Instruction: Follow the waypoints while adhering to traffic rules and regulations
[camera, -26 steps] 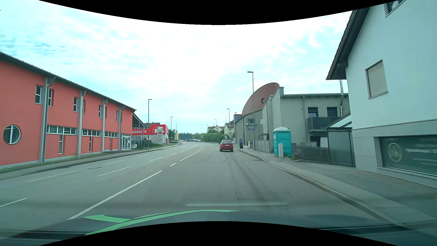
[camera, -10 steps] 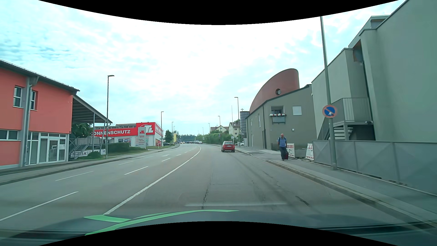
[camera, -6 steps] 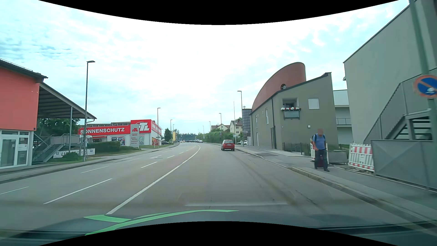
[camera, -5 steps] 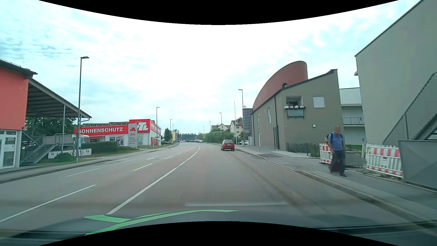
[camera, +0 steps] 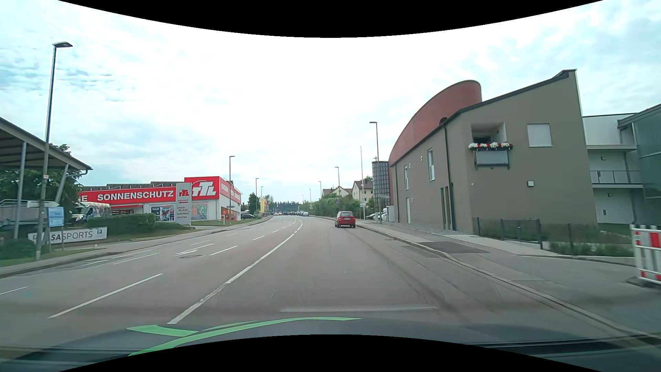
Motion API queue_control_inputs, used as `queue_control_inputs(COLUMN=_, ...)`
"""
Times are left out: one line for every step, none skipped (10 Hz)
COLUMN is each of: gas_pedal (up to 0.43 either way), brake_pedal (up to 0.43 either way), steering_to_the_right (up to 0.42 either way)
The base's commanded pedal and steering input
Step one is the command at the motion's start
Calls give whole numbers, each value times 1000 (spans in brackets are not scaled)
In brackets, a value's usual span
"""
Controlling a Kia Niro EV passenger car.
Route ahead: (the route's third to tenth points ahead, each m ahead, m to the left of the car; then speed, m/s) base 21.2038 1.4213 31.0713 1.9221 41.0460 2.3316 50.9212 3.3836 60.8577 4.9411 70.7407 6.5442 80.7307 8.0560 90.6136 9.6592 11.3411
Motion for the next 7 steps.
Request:
queue_control_inputs(gas_pedal=118, brake_pedal=0, steering_to_the_right=-13)
queue_control_inputs(gas_pedal=118, brake_pedal=0, steering_to_the_right=-13)
queue_control_inputs(gas_pedal=130, brake_pedal=0, steering_to_the_right=-13)
queue_control_inputs(gas_pedal=130, brake_pedal=0, steering_to_the_right=-13)
queue_control_inputs(gas_pedal=130, brake_pedal=0, steering_to_the_right=-13)
queue_control_inputs(gas_pedal=130, brake_pedal=0, steering_to_the_right=-13)
queue_control_inputs(gas_pedal=130, brake_pedal=0, steering_to_the_right=-13)
